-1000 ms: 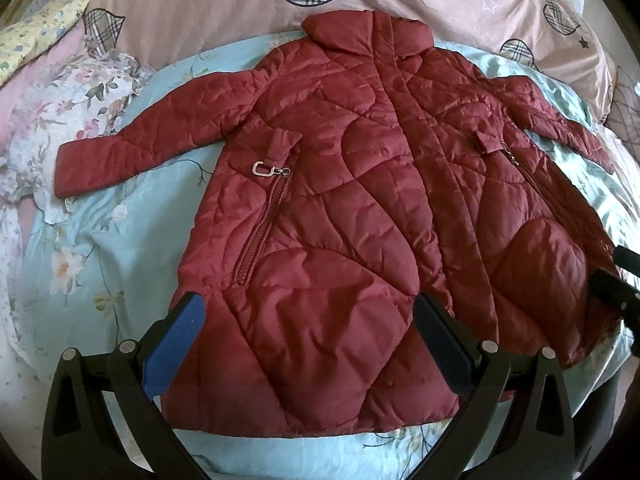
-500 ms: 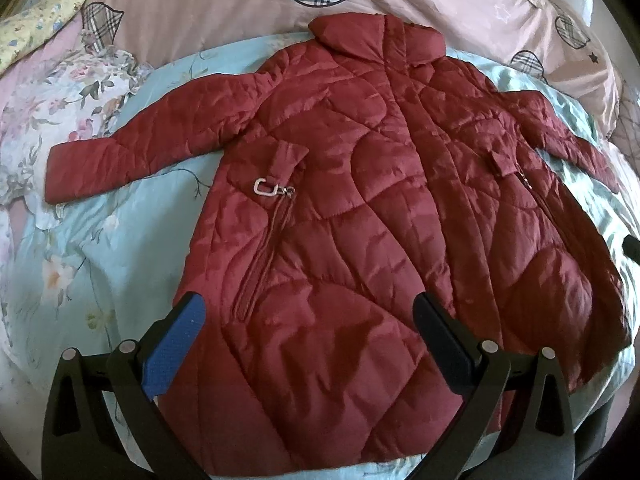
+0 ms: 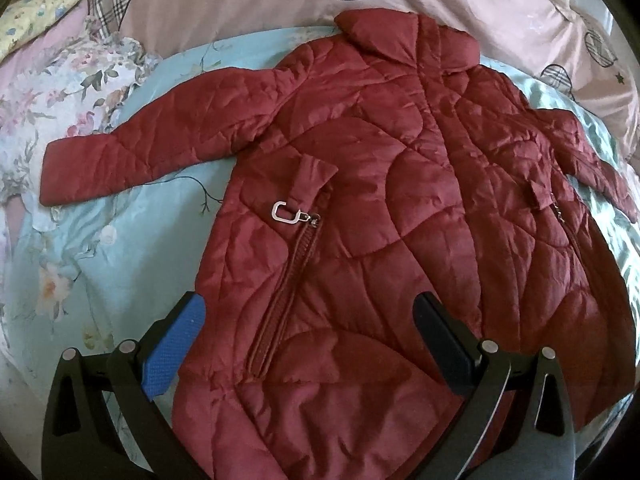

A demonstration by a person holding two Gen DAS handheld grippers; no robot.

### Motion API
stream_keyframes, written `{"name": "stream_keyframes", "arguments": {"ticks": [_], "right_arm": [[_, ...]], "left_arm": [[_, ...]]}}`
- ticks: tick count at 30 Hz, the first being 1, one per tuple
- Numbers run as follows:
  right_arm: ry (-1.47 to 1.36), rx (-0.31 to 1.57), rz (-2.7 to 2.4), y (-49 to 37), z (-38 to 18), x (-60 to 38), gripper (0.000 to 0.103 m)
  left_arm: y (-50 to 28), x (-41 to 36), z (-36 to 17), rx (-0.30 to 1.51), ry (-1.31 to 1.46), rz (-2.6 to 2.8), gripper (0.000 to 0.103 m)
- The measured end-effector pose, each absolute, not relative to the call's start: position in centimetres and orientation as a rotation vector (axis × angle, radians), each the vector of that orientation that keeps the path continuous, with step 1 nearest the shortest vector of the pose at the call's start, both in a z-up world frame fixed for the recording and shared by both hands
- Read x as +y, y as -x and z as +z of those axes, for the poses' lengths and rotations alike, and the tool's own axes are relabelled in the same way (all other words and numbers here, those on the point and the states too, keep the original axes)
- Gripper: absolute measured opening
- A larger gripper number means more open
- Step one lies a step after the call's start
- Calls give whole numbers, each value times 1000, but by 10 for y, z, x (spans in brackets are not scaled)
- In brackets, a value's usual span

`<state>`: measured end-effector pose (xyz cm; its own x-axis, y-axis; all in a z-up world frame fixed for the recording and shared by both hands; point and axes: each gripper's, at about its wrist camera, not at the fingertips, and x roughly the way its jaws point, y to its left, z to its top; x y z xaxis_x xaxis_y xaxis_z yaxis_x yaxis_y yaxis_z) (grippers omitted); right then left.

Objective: Fold large clothes
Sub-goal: 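Grasp the coat sleeve cuff with the right tool and lift it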

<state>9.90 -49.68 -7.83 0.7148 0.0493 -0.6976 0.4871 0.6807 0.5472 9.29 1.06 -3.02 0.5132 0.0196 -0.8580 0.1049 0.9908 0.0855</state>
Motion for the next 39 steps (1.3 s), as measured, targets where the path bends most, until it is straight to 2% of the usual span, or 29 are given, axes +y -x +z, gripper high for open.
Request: {"name": "stream_keyframes", "arguments": {"ticks": [2, 7, 16, 20, 22, 24, 27, 39], "right_arm": [[-839, 730, -314, -106, -90, -523, 77], [-982, 644, -356, -121, -117, -576, 59], [-1060, 677, -439, -149, -160, -627, 58], [-1039, 634, -456, -156, -165, -637, 57], [-1014, 624, -464, -160, -162, -637, 46], [-1004, 611, -443, -167, -159, -637, 21], [-957, 596, -433, -172, -148, -630, 12], [-787, 464, -194, -184, -55, -556, 8]], "left_arm": [[-96, 9, -34, 1044, -127, -55, 103], [-103, 6, -47, 1086, -120, -59, 103], [-116, -5, -61, 1112, -139, -57, 103], [-121, -7, -66, 1118, -143, -53, 103], [-122, -9, -68, 1122, -145, -51, 103], [-124, -10, -70, 1122, -146, -51, 103], [-126, -11, -70, 1123, -135, -56, 103], [-135, -4, -63, 1108, -65, -75, 103]]}}
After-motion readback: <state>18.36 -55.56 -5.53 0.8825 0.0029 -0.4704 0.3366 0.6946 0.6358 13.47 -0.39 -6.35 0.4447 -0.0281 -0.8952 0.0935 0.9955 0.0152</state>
